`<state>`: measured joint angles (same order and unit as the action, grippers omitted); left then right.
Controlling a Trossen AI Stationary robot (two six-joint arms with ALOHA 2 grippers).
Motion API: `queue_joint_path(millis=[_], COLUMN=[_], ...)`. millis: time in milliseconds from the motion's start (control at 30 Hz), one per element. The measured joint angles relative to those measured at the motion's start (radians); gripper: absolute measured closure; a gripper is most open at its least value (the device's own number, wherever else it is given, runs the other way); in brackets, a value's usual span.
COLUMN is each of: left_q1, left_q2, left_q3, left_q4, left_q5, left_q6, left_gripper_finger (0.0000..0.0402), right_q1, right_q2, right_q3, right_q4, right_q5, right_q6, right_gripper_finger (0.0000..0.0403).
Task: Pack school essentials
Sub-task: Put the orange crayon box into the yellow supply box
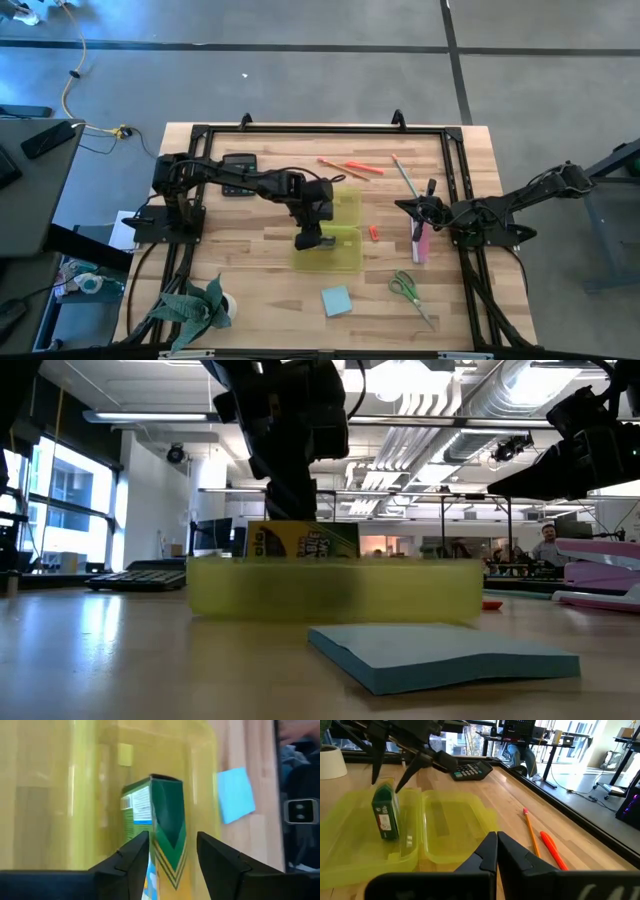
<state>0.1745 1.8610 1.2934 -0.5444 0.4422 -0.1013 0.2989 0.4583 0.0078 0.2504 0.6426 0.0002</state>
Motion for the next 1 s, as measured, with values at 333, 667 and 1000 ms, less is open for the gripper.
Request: queue_joint_path(millis=[333, 667, 1000], left_q1=[0.001, -0.006, -0.011], left_q2=[-0.003, -0.065, -0.230], left_q3=[0.000, 0.000, 0.000], left_q4=[-0.010, -0.035, -0.058], left_q5=[-0.053, -0.069, -0.097], left_q6=[0.004, 0.051, 0.053], left_gripper_finger=[0.0245, 0.0245, 0.0245], right_q1=[0.000, 0.000, 0.000], right_q2=[0.000, 0.000, 0.000], right_q3=[0.000, 0.000, 0.000], right_q4=[0.000, 0.000, -0.007], right_q5=[0.000, 0.000, 0.000], right_q6=[0.000, 0.000, 0.000], right_gripper_finger=[0.0403, 0.0403, 0.0403])
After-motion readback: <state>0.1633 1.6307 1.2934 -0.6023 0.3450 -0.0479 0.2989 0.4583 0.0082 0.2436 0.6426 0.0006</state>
